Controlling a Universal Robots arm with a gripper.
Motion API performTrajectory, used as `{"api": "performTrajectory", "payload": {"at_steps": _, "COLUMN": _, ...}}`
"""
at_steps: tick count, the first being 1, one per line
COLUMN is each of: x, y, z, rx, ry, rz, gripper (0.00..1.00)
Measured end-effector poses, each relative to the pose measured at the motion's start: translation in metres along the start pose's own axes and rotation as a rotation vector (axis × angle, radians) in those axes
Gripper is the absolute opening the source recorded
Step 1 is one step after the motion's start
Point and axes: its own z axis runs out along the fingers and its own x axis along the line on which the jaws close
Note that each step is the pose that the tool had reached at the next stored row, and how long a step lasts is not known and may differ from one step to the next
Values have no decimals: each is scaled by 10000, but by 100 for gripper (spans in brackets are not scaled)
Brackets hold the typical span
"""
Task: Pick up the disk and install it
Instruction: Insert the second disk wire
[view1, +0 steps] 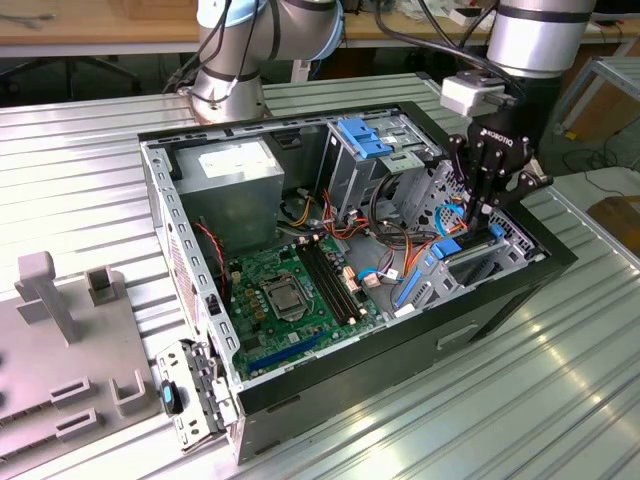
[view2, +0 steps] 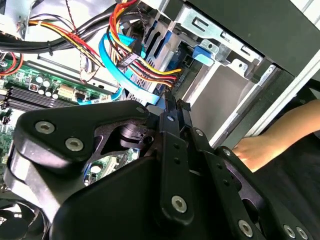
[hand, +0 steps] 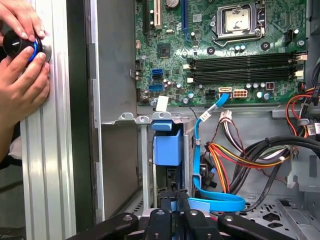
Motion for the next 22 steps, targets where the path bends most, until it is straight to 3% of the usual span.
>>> {"api": "performTrajectory", "payload": {"at_steps": 1, "x": 7, "y": 0, "z": 6, "rx": -1, "ry": -29, "rz": 1, "gripper": 16}}
{"api": "performTrajectory", "payload": {"at_steps": 4, "x": 30, "y": 1, "z": 32, "rx": -7, "ry": -267, "rz": 12, "gripper": 16}}
{"api": "performTrajectory", "payload": {"at_steps": 5, "x": 35, "y": 1, "z": 37, "rx": -9, "ry": -369, "rz": 16, "gripper": 16}}
{"api": "performTrajectory", "payload": {"at_steps": 7, "x": 44, "y": 2, "z": 43, "rx": -16, "ry": -651, "rz": 29, "gripper": 16}}
{"api": "performTrajectory", "payload": {"at_steps": 12, "x": 68, "y": 8, "z": 51, "rx": 30, "ry": -686, "rz": 24, "gripper": 16}}
{"api": "performTrajectory", "payload": {"at_steps": 13, "x": 93, "y": 15, "z": 58, "rx": 31, "ry": -746, "rz": 20, "gripper": 16}}
{"api": "performTrajectory", "payload": {"at_steps": 14, "x": 124, "y": 20, "z": 68, "rx": 27, "ry": -934, "rz": 26, "gripper": 16}}
{"api": "performTrajectory", "payload": {"at_steps": 19, "x": 195, "y": 20, "z": 88, "rx": 20, "ry": -1169, "rz": 38, "gripper": 16}}
{"api": "performTrajectory", "payload": {"at_steps": 21, "x": 196, "y": 20, "z": 90, "rx": 13, "ry": -1489, "rz": 53, "gripper": 16}}
{"api": "performTrajectory", "payload": {"at_steps": 22, "x": 200, "y": 20, "z": 91, "rx": 11, "ry": -1593, "rz": 58, "gripper": 16}}
